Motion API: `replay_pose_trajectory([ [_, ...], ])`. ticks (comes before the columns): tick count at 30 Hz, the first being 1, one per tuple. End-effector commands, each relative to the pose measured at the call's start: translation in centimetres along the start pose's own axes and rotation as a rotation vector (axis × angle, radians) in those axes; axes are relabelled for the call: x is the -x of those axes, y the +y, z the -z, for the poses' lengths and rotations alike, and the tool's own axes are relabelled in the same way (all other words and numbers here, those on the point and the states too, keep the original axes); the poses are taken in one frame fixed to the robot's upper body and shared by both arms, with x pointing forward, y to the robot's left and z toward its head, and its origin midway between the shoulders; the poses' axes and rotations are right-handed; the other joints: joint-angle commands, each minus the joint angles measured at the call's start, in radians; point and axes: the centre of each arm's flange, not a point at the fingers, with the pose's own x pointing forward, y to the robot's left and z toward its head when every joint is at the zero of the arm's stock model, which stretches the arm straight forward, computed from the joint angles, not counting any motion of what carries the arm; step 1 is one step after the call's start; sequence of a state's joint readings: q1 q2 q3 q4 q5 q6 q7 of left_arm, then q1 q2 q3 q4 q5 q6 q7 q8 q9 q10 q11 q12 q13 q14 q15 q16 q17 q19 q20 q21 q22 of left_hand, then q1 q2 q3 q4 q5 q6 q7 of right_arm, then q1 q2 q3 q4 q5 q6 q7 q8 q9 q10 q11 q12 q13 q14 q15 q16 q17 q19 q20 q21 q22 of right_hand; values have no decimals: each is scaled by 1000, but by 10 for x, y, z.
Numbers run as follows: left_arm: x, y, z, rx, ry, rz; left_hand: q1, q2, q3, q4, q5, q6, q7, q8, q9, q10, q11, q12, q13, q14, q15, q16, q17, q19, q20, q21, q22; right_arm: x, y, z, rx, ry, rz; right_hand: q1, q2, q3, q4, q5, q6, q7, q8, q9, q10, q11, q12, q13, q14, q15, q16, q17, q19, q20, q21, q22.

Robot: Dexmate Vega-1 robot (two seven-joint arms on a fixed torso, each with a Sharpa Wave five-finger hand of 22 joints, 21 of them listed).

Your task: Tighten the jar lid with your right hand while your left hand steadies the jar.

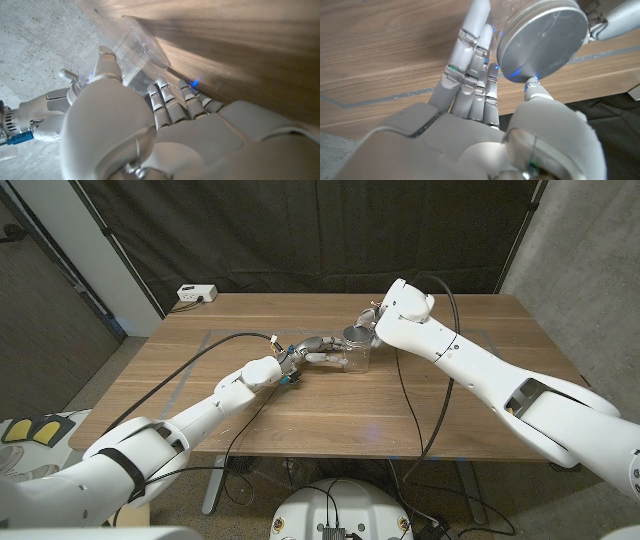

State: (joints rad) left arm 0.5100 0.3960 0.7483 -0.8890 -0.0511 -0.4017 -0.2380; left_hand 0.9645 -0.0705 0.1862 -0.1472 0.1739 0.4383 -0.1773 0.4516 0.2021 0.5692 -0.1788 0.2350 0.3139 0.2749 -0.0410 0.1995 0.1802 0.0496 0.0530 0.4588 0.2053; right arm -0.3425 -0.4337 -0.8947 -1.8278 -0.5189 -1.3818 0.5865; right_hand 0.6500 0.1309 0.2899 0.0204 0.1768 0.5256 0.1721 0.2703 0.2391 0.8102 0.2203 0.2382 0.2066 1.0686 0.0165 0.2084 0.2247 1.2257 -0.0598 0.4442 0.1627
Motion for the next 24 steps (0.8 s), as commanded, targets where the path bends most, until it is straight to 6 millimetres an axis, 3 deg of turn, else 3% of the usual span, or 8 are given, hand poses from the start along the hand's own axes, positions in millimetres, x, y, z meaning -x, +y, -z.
replay_pose_trajectory([
  [1,-2,0,-2,-8,-2,6,130,134,5,2,4,85,37,7,8,1,6,2,5,0,-96,-1,1,5,71,4,3,22,-7,1,53,-189,233,-120,-24,-52,26,4,-179,10,-74,9,-227,-10,-42,37,-300,61,-25,38,-175,164,-196,5],
  [2,-2,-1,-2,-8,-2,8,130,134,5,2,4,85,37,7,8,1,7,2,5,0,-96,-1,1,5,71,4,3,24,-8,1,60,-216,262,-138,-26,-58,25,5,-246,-23,-84,6,-278,-27,-41,42,-383,89,-28,43,-261,206,-246,8],
  [3,-3,-1,-2,-11,-2,7,130,134,4,2,4,86,37,7,8,2,5,2,5,0,-96,-1,0,5,71,4,3,26,-8,1,56,-244,287,-149,-34,-64,23,5,-282,-46,-85,2,-306,-35,-40,44,-437,94,-30,45,-327,215,-267,10],
  [10,-3,-1,-2,-9,-2,7,131,134,4,1,4,87,34,7,8,0,5,1,6,-1,-96,-1,0,4,71,4,3,35,-10,6,44,-428,444,-196,-59,-87,2,3,-430,-75,-80,-20,-497,-95,-46,34,-739,128,-31,29,-625,274,-278,9],
  [13,-3,-1,-2,-9,-2,7,131,133,3,1,4,88,34,7,8,1,7,1,6,-2,-96,-1,0,4,71,4,3,38,-13,6,82,-479,427,-208,-75,-96,-1,3,-427,-80,-74,-22,-513,-107,-46,31,-769,121,-31,25,-673,275,-280,9],
  [17,-4,0,-2,-11,-1,5,131,133,3,1,4,87,35,7,8,2,4,1,7,-2,-96,-1,0,4,71,4,3,38,-19,3,158,-526,335,-186,-95,-97,-30,7,-458,-77,-76,-20,-584,-98,-53,34,-816,98,-28,15,-722,276,-272,9],
  [21,-4,0,-3,-10,-2,5,132,133,2,1,4,87,35,6,8,2,3,1,7,-2,-97,-1,0,4,71,4,3,41,-23,-3,316,-532,274,-114,-96,-71,-93,13,-539,-81,-78,-10,-679,-135,-49,43,-891,99,-26,13,-755,278,-265,11],
  [24,-5,0,-3,-9,-2,4,132,133,2,1,4,88,34,6,8,3,6,0,8,-2,-97,-1,0,4,71,4,3,43,-26,-11,455,-494,175,-104,-98,-67,-114,15,-655,-105,-85,-1,-794,-176,-54,52,-979,108,-26,20,-796,279,-265,12],
])
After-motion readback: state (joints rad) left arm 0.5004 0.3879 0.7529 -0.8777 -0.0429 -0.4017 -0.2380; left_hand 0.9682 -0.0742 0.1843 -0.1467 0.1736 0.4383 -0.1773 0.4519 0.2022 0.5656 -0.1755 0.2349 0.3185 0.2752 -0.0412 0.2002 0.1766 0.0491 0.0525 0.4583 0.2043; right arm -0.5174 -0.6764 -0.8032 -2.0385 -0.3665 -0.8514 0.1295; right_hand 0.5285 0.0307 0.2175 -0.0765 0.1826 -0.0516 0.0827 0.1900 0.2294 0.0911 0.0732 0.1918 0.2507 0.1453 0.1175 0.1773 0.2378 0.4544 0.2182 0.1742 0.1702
